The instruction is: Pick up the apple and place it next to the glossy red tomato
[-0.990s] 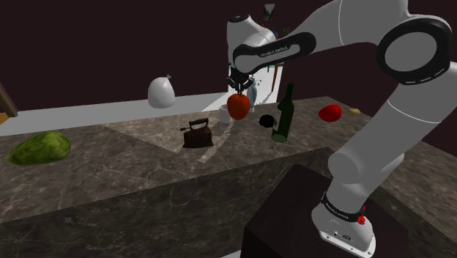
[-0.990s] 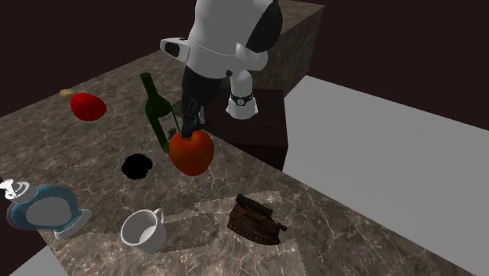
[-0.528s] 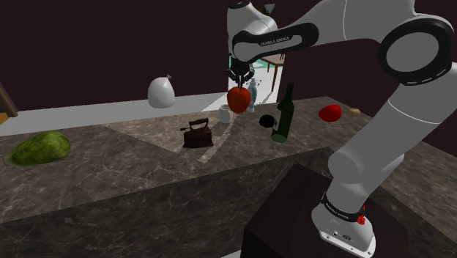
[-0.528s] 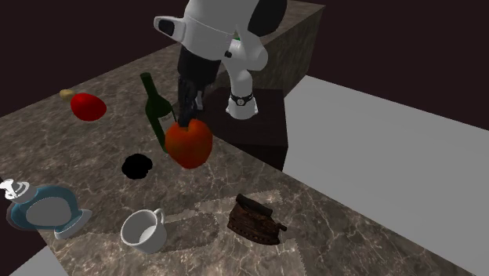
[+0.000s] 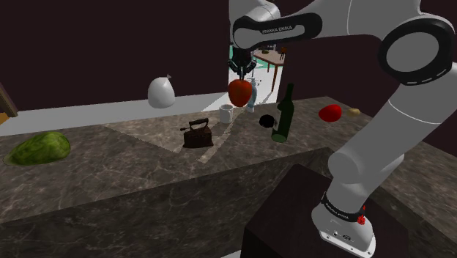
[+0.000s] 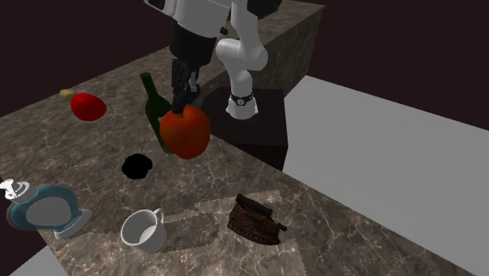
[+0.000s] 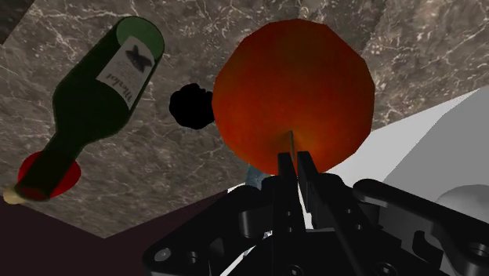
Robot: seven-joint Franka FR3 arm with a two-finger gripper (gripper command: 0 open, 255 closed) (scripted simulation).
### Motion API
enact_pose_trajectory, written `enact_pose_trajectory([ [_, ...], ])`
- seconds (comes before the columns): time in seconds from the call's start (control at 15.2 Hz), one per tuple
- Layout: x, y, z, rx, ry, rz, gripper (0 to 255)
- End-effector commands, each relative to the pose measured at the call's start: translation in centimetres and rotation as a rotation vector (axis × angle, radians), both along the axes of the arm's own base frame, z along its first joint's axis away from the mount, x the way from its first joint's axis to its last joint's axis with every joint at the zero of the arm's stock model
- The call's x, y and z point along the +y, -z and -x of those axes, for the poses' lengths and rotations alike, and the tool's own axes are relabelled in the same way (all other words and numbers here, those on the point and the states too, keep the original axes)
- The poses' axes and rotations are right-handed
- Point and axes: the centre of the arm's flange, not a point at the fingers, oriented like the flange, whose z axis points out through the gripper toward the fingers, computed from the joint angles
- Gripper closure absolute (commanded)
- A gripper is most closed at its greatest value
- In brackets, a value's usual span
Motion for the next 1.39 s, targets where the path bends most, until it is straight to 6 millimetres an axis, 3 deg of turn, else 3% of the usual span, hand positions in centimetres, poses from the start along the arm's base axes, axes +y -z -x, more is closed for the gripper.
enact_pose_trajectory([
  [0.0, -2.1, -0.2, 0.6, 0.0, 0.0, 0.0, 255],
  [1.32, -27.4, -0.3, 8.1, 0.0, 0.0, 0.0, 255],
])
